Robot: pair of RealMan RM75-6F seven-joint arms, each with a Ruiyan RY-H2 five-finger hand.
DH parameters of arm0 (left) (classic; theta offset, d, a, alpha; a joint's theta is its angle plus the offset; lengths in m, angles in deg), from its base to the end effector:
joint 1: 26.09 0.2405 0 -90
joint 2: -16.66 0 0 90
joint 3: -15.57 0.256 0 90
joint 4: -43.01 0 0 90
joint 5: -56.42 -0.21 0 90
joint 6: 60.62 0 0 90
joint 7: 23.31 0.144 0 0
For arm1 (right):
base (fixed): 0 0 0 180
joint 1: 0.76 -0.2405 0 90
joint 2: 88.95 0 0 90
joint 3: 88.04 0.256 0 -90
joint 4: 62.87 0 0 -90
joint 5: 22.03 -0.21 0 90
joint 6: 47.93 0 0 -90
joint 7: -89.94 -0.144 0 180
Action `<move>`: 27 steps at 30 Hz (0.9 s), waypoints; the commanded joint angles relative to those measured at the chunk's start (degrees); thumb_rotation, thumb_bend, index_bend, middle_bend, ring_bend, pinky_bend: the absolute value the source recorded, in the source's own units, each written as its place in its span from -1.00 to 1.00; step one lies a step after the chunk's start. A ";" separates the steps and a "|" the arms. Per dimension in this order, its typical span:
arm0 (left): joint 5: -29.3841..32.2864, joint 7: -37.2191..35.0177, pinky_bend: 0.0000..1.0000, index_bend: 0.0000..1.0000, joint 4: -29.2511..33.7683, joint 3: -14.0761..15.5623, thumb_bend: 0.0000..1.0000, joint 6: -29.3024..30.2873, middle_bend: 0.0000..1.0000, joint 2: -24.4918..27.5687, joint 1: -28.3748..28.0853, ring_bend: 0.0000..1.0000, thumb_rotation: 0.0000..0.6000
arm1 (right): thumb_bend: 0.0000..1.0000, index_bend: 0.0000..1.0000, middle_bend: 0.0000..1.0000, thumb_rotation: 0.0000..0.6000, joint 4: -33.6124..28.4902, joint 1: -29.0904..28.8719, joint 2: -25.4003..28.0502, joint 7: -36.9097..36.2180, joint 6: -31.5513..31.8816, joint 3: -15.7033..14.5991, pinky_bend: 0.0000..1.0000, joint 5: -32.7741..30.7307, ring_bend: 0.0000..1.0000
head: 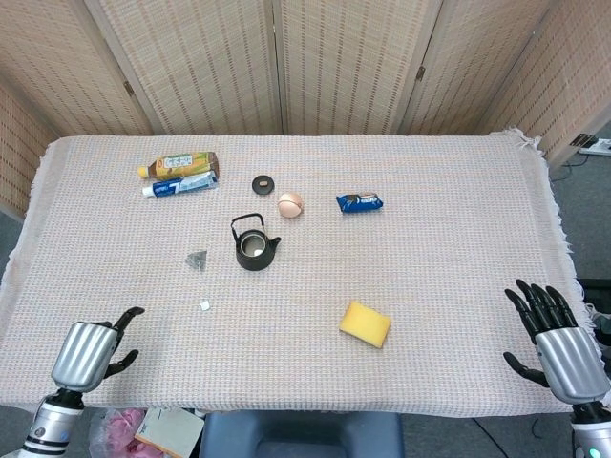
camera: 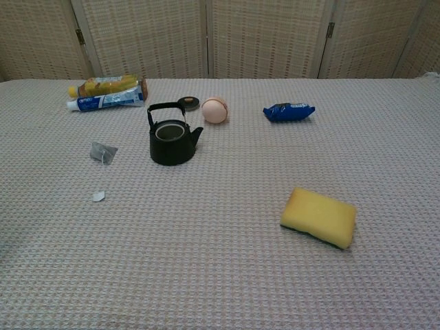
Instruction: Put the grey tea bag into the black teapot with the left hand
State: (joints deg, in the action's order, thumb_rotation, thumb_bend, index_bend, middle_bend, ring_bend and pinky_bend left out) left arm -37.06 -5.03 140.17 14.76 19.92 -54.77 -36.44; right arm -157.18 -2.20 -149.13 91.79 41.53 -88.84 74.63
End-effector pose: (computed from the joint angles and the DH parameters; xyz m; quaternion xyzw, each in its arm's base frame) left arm -0.2492 0.1929 0.0932 -0.6956 -0.3098 -0.3822 0.5235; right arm -0.2954 -0.1476 0.1681 0.6459 -0.3436 0.3894 0.5595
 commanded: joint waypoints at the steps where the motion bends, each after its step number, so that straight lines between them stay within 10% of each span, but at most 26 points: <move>1: 4.96 0.11 1.00 -0.34 0.47 -2.05 -0.54 -9.61 1.00 -1.00 -5.51 0.88 1.00 | -0.76 -1.00 -1.00 1.00 0.05 0.06 0.21 -0.50 0.23 0.20 -1.00 -0.30 -1.00; 9: 19.13 5.63 1.00 -0.18 -2.40 -7.47 -0.54 -22.44 1.00 -5.21 -14.05 1.00 1.00 | -0.76 -1.00 -1.00 1.00 -0.25 -0.47 0.57 -0.34 -1.31 0.38 -1.00 -1.58 -1.00; 27: 25.72 5.95 1.00 -0.10 -9.03 -7.90 -0.54 -29.10 1.00 -10.62 -22.21 1.00 1.00 | -0.76 -1.00 -1.00 1.00 -0.11 -0.71 0.84 -0.88 -1.81 0.62 -1.00 -2.48 -1.00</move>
State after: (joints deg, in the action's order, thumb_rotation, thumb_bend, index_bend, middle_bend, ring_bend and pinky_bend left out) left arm -11.46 1.75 132.21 6.70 -8.49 -64.77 -57.94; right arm -157.29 -2.89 -148.30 90.92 39.72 -88.21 72.15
